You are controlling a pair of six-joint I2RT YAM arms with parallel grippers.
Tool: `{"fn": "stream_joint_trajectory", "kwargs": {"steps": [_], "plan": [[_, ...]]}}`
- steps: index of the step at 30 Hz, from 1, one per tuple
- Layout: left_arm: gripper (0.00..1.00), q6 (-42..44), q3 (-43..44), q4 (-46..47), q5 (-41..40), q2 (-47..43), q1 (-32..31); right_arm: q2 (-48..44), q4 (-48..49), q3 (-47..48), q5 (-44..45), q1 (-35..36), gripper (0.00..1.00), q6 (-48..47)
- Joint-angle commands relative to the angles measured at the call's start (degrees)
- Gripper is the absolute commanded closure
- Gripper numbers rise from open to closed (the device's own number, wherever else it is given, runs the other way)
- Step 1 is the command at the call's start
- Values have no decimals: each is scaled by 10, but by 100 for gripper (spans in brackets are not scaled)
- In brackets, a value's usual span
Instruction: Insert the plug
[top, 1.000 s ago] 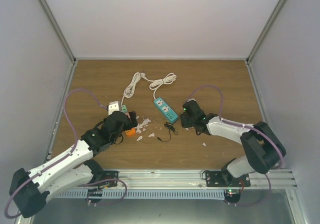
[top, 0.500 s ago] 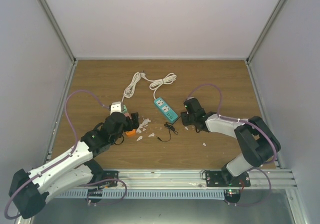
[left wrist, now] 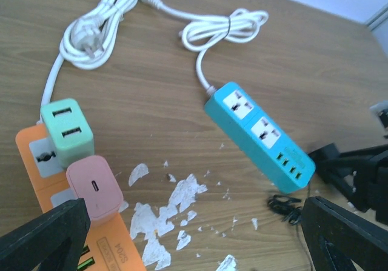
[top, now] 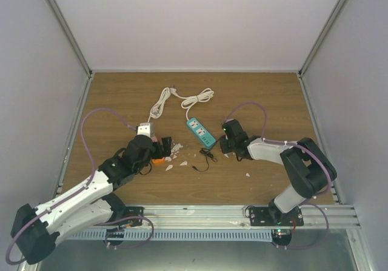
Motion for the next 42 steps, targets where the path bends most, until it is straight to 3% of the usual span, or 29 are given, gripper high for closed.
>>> {"fn": "stream_joint_trajectory", "kwargs": {"steps": [1, 6, 15, 18, 24, 27, 34, 42], "plan": [[1, 7, -12, 35, 2, -43, -2, -52, 15, -21, -7, -5, 94, -2], [1, 31, -27, 73, 43, -54, -2, -197, 20, -69, -24, 31, 94, -1], [1, 63, -12, 148, 239, 23, -3, -383, 29, -146, 73, 249, 94, -7], [1, 66, -19, 184, 300, 22, -4, -395, 44, -165, 125, 287, 96, -10], [1, 50, -21, 195, 348, 22, -5, -362, 66, -155, 215, 360, 97, -37], [6, 53, -22, 220, 406, 45, -12, -334, 72, -143, 260, 393, 97, -47], [18, 59, -7, 224, 415, 118, -21, -337, 93, -148, 281, 424, 97, -62], [18, 67, 6, 241, 428, 151, -46, -373, 117, -170, 252, 427, 97, -81]]}}
